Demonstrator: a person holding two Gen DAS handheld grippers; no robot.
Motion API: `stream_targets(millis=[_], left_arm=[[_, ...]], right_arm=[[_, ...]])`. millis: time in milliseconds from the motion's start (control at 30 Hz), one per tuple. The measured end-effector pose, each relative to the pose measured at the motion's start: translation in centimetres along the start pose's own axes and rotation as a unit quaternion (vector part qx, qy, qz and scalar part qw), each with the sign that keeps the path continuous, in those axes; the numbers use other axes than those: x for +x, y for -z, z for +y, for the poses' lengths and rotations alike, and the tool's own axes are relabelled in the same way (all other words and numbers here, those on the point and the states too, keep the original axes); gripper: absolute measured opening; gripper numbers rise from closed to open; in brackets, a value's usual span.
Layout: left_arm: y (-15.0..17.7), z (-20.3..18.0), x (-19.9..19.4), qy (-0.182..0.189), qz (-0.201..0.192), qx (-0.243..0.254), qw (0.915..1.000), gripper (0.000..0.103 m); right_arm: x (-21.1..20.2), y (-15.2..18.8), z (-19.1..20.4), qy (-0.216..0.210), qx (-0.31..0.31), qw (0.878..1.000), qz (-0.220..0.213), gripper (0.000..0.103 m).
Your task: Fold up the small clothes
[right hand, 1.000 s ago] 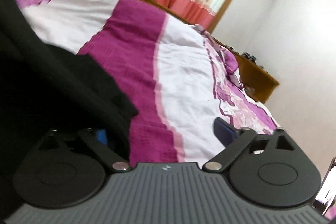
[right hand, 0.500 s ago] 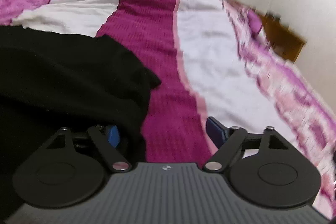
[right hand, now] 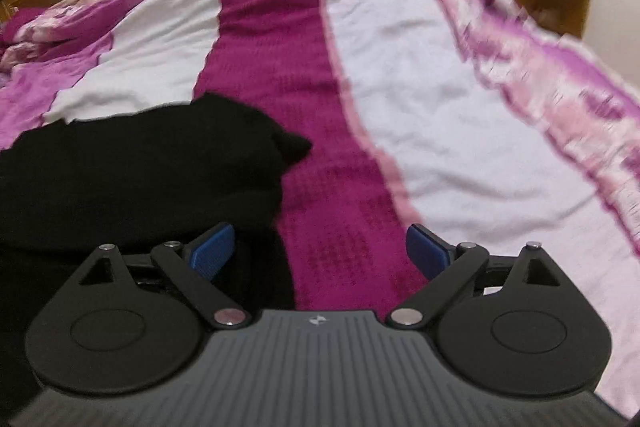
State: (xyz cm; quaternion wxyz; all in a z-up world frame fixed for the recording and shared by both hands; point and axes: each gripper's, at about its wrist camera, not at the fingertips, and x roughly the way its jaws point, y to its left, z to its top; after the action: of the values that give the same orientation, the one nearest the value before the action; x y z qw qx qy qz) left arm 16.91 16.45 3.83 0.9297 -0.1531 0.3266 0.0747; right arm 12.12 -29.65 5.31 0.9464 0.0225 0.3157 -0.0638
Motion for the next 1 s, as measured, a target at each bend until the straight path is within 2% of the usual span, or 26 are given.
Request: stream_targets(millis=[33,67,100,167,200,233,267,300,333,367,433,467,500,533,567,633,700,733,800,867,900,967,1000], left_arm=[[0.0,0.4,-0.1,-0.012,-0.004,-0.010,0.9999,0.008],[0.1,1.1,-0.4,-0.008,-0.010,-0.033,0.9994,0.007],[0.1,1.8,-1.1,0.018,-0.021,-0.062,0.9976,0.006],[-0.3,2.1,-2.1,0.087,-0.035,-0.084,0.9920,0.006],[-0.5,1.7,-2.4,0.127,-0.033,-0.075,0.9885,0.006],[-0.5,0.9,-2.7,0.158,-0.027,-0.057,0.9855,0.006],[-0.4,-0.1,-2.9,0.180,-0.016,-0.034,0.9829,0.006],[-0.1,-1.0,-2.8,0.196,0.005,-0.014,0.9805,0.008],[0.2,-1.9,-2.3,0.200,0.034,0.006,0.9792,0.010],[0.7,-2.9,-1.6,0.187,0.068,0.030,0.9796,0.010],[2.0,-4.3,0.0,0.133,0.116,0.078,0.9812,0.006],[2.5,-4.4,0.3,0.130,0.116,0.089,0.9807,0.007],[2.7,-4.6,0.3,0.125,0.110,0.098,0.9811,0.006],[2.5,-4.7,0.2,0.119,0.110,0.104,0.9813,0.006],[2.4,-5.0,0.2,0.116,0.111,0.110,0.9809,0.006],[2.4,-5.3,0.0,0.109,0.103,0.133,0.9797,0.006],[2.5,-5.3,0.1,0.109,0.106,0.134,0.9793,0.006],[2.4,-5.3,0.2,0.110,0.108,0.128,0.9797,0.006],[2.3,-5.2,0.4,0.110,0.109,0.124,0.9800,0.006],[2.2,-5.3,0.4,0.110,0.109,0.121,0.9805,0.006],[2.2,-5.3,0.5,0.111,0.110,0.118,0.9807,0.006],[2.2,-5.4,0.5,0.110,0.110,0.117,0.9809,0.006],[2.3,-5.5,0.4,0.109,0.108,0.120,0.9807,0.006]], right_arm=[[-0.6,0.0,0.3,0.011,0.006,0.999,-0.030,0.096],[-1.3,0.1,1.0,0.016,0.007,0.997,-0.080,0.096],[-1.6,0.2,1.9,0.028,-0.003,0.993,-0.112,0.096],[-1.0,0.1,3.3,0.060,-0.004,0.986,-0.153,0.093],[-0.3,-0.1,3.6,0.072,0.001,0.986,-0.148,0.084],[0.8,-0.2,3.6,0.081,0.018,0.987,-0.135,0.065],[1.7,-0.2,3.2,0.080,0.042,0.989,-0.120,0.056],[2.4,-0.1,2.9,0.076,0.056,0.990,-0.105,0.039],[3.2,0.0,2.6,0.065,0.063,0.992,-0.087,0.030],[4.1,0.1,2.2,0.042,0.071,0.994,-0.067,0.029],[5.6,-0.5,0.7,-0.022,0.110,0.993,-0.030,0.029],[6.6,-1.1,0.0,-0.046,0.133,0.990,-0.006,0.029],[8.0,-2.0,-1.0,-0.073,0.163,0.984,0.021,0.035],[9.6,-2.7,-2.5,-0.111,0.206,0.971,0.047,0.044],[11.1,-3.2,-4.0,-0.150,0.258,0.952,0.064,0.047],[13.2,-3.9,-5.7,-0.197,0.308,0.928,0.074,0.049],[14.3,-4.1,-6.5,-0.234,0.333,0.909,0.088,0.049],[14.5,-4.2,-6.7,-0.243,0.337,0.905,0.093,0.050],[14.1,-4.5,-6.5,-0.248,0.320,0.909,0.094,0.053],[13.4,-4.6,-6.6,-0.243,0.306,0.917,0.081,0.066],[13.1,-4.6,-6.8,-0.247,0.305,0.917,0.073,0.075],[13.2,-4.7,-6.9,-0.261,0.292,0.917,0.081,0.076],[13.5,-4.8,-6.4,-0.255,0.275,0.923,0.090,0.069]])
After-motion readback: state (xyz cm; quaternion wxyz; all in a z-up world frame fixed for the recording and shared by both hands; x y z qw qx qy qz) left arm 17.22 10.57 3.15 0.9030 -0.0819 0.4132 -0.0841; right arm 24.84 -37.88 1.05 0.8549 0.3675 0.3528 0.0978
